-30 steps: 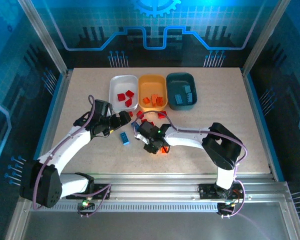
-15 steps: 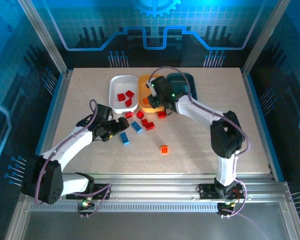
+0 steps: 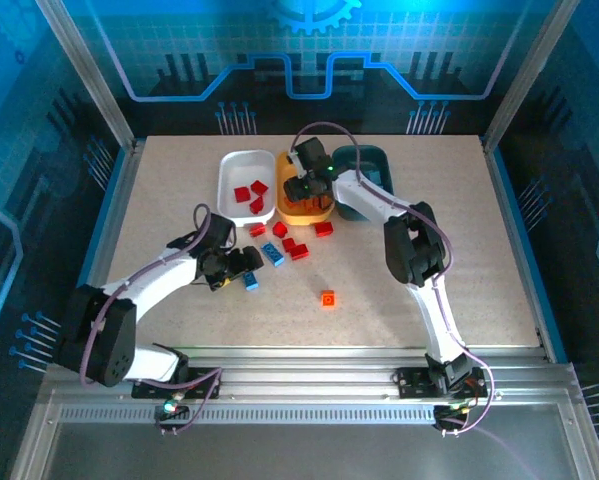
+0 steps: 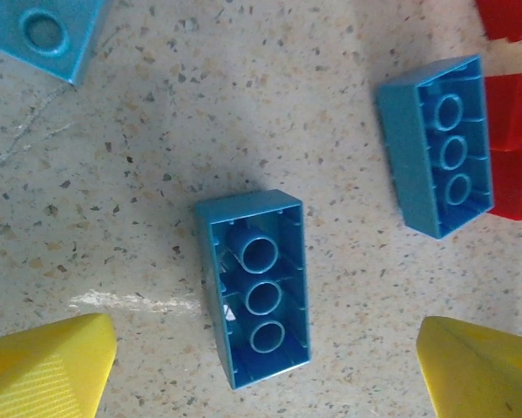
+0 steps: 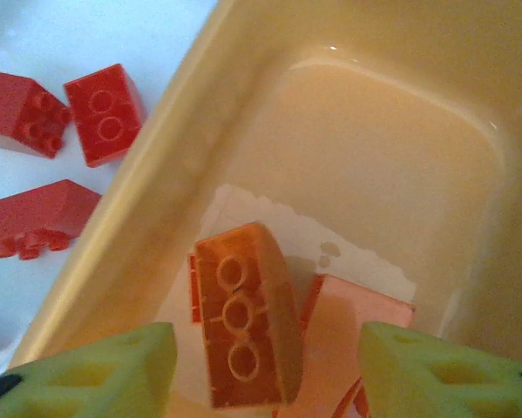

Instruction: Sort the legos into containers by color

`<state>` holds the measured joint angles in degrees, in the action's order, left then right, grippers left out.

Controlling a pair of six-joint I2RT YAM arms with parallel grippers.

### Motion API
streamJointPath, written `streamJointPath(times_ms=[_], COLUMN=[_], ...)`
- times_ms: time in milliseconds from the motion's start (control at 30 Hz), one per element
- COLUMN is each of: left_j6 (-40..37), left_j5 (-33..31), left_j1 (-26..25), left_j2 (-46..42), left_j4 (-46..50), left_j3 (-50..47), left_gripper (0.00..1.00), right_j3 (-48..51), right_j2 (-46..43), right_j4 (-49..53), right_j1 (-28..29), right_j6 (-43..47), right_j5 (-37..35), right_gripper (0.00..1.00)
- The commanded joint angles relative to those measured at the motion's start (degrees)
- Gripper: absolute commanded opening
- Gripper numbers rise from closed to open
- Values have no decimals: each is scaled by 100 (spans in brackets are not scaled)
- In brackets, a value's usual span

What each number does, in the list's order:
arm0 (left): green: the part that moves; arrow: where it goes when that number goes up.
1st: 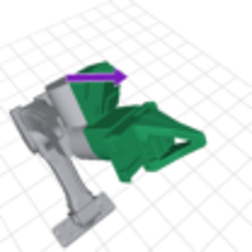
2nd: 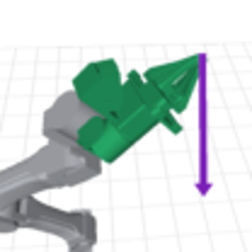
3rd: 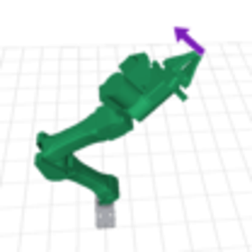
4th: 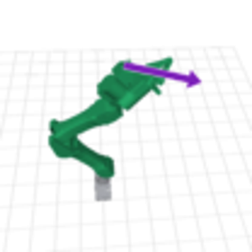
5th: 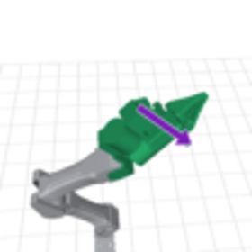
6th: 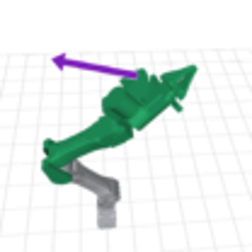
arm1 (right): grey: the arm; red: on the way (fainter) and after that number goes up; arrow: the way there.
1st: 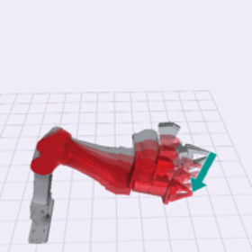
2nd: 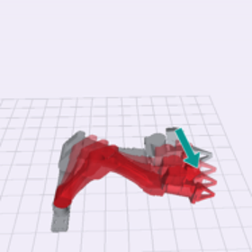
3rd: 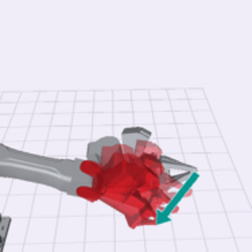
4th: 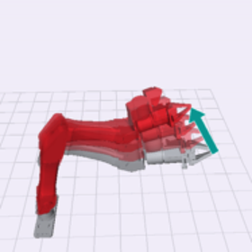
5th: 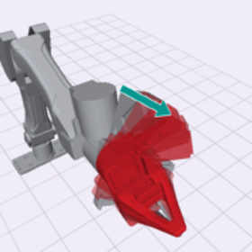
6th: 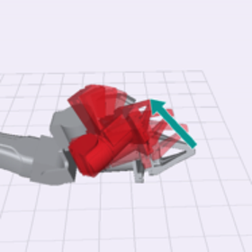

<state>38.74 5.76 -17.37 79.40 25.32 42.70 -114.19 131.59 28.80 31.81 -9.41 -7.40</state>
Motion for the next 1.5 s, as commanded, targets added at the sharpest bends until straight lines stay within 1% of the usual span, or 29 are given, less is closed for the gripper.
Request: streamJointPath(times_ms=[0,133,300,333,367,467,533,767,833,900,933,1033,1133,1233,1467], left_j6=[-223,-338,-503,-524,-538,-556,-559,-598,-562,-560,-547,-458,-434,-541,-1135], left_j5=[-118,-269,-582,-596,-623,-751,-838,-1072,-1220,-1622,-1696,-1763,-1763,-1540,-1048], left_j1=[-61,-133,-283,-292,-309,-438,-547,-847,-1064,-1444,-1579,-1870,-2113,-2211,-2372], left_j2=[222,495,838,914,998,1184,1226,1142,949,698,629,470,407,740,2281], left_j4=[8,20,181,175,162,195,223,379,508,768,887,1219,1301,1322,1327], left_j3=[40,224,545,579,611,715,758,780,865,1095,1236,1694,2156,2816,5070], left_gripper=[89,83,80,77,73,55,52,17,15,15,15,14,13,14,13], right_j3=[7,738,2386,2663,3032,3881,4387,5808,6139,6422,6584,6863,7060,7188,7623], right_j2=[-617,-1449,-2837,-3065,-3382,-4150,-4603,-6298,-6766,-7159,-7293,-7590,-7815,-7894,-7799], right_j4=[85,-122,-652,-724,-797,-876,-865,-400,-326,-214,-180,-105,-58,-10,-76], right_j1=[9,73,110,115,121,158,193,115,41,-91,-164,-358,-570,-793,-1294], right_j6=[-149,-375,-744,-798,-862,-965,-992,-1070,-1076,-1101,-1110,-1139,-1213,-1345,-1850], right_j5=[107,-6,-40,-48,-44,-103,-199,-357,-428,-457,-455,-433,-385,-436,-306], right_gripper=[61,62,62,62,62,62,62,62,63,63,63,63,62,63,63])
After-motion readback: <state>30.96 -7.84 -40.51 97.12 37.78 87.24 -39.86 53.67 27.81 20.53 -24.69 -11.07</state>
